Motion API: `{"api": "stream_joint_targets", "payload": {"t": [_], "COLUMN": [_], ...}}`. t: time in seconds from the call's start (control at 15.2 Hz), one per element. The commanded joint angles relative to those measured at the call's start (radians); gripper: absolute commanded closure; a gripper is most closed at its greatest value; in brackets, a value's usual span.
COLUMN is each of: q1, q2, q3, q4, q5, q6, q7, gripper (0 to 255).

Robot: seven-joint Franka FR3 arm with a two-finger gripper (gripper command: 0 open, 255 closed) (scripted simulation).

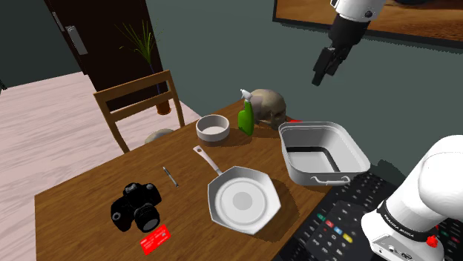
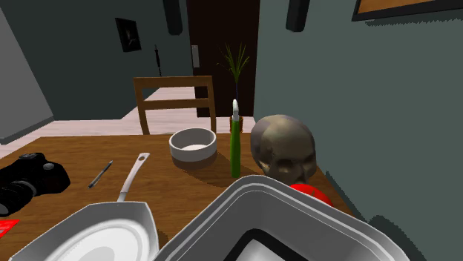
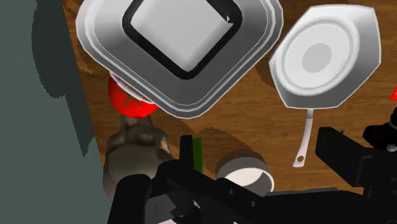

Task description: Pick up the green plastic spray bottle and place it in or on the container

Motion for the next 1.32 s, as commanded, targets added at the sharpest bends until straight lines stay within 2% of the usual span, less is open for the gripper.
{"api": "stream_joint_targets", "payload": {"t": [0.0, 0.66, 1.25], "q1": [0.000, -0.033, -0.051], "q2": [0.000, 0.385, 0.745], "q3": [0.000, 0.014, 0.017], "q4": [0.000, 0.159, 0.411], "q5": [0.000, -0.016, -0.046], "q6": [0.000, 0.183, 0.252], "q7": [0.000, 0.044, 0.088], "gripper": [0, 0, 0]}}
